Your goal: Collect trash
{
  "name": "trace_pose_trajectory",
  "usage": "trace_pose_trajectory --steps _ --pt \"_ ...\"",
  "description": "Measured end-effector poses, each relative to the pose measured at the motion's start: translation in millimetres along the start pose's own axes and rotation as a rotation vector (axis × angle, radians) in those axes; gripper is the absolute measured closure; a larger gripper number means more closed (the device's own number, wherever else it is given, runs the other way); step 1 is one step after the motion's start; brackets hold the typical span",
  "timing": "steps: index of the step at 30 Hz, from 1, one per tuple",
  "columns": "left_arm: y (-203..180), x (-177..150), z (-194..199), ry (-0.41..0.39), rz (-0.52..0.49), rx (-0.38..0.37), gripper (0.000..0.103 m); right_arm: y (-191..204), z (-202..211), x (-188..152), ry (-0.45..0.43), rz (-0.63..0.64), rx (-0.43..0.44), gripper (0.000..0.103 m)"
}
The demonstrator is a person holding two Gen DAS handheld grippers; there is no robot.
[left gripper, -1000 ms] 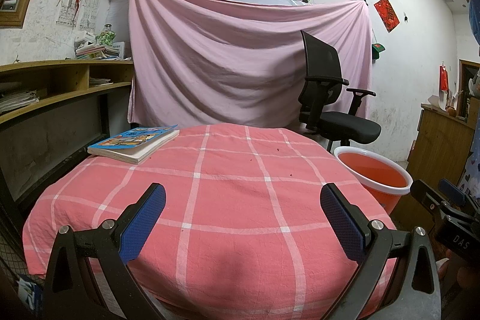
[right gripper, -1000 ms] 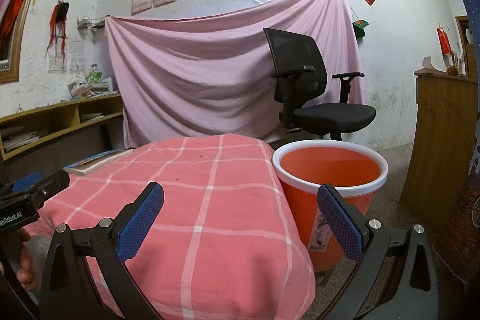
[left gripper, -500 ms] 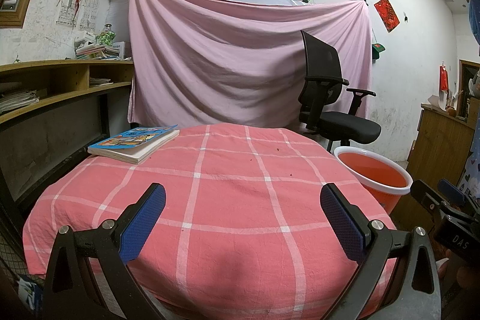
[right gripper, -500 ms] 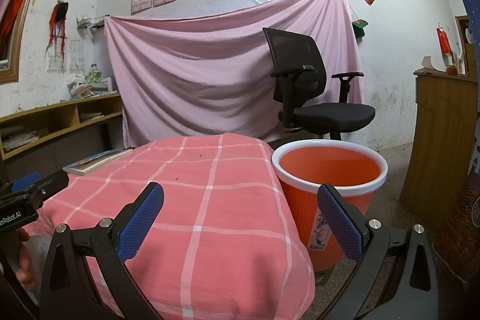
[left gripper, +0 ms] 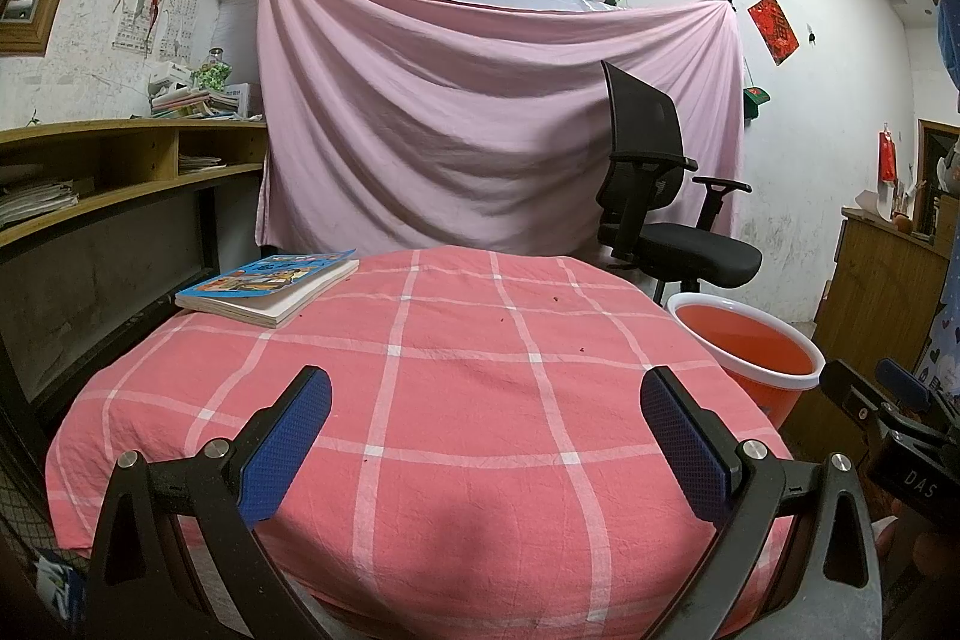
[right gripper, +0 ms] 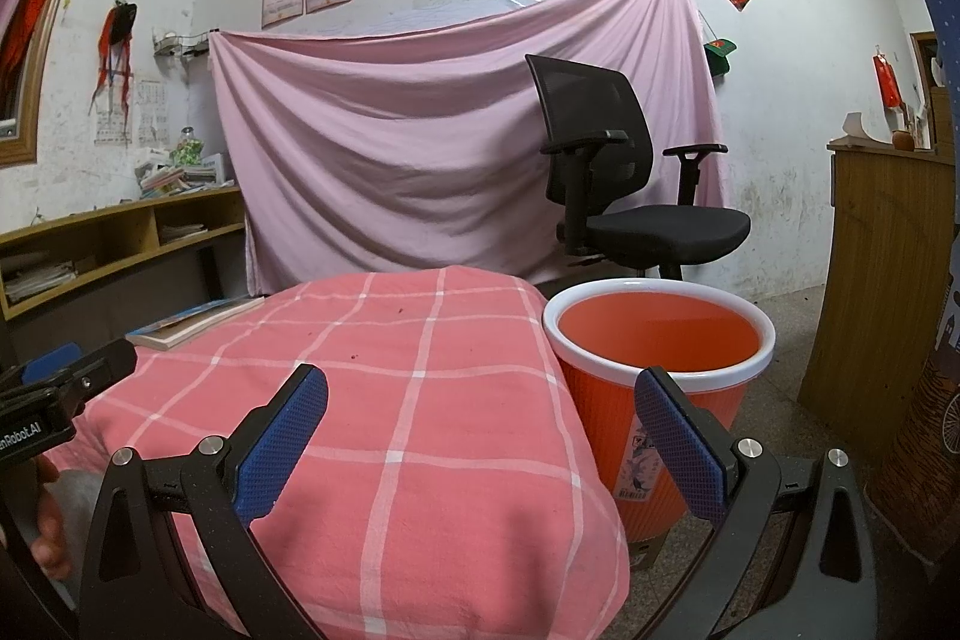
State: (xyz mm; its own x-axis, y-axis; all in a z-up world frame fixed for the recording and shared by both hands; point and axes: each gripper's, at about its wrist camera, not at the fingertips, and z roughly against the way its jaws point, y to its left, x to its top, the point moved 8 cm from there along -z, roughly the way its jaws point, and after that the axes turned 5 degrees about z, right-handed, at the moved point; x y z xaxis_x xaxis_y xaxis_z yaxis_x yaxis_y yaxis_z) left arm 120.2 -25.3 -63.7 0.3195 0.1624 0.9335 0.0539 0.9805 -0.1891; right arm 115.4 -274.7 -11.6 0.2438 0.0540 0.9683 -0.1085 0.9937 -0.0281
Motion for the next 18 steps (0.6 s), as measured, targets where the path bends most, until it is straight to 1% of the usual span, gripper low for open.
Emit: trace_pose_trajectory --steps 18 --pt "0.7 0.5 -0.3 0.000 0.000 0.000 0.002 -1.9 0.1 -0.8 0.001 -0.001 0.001 0.000"
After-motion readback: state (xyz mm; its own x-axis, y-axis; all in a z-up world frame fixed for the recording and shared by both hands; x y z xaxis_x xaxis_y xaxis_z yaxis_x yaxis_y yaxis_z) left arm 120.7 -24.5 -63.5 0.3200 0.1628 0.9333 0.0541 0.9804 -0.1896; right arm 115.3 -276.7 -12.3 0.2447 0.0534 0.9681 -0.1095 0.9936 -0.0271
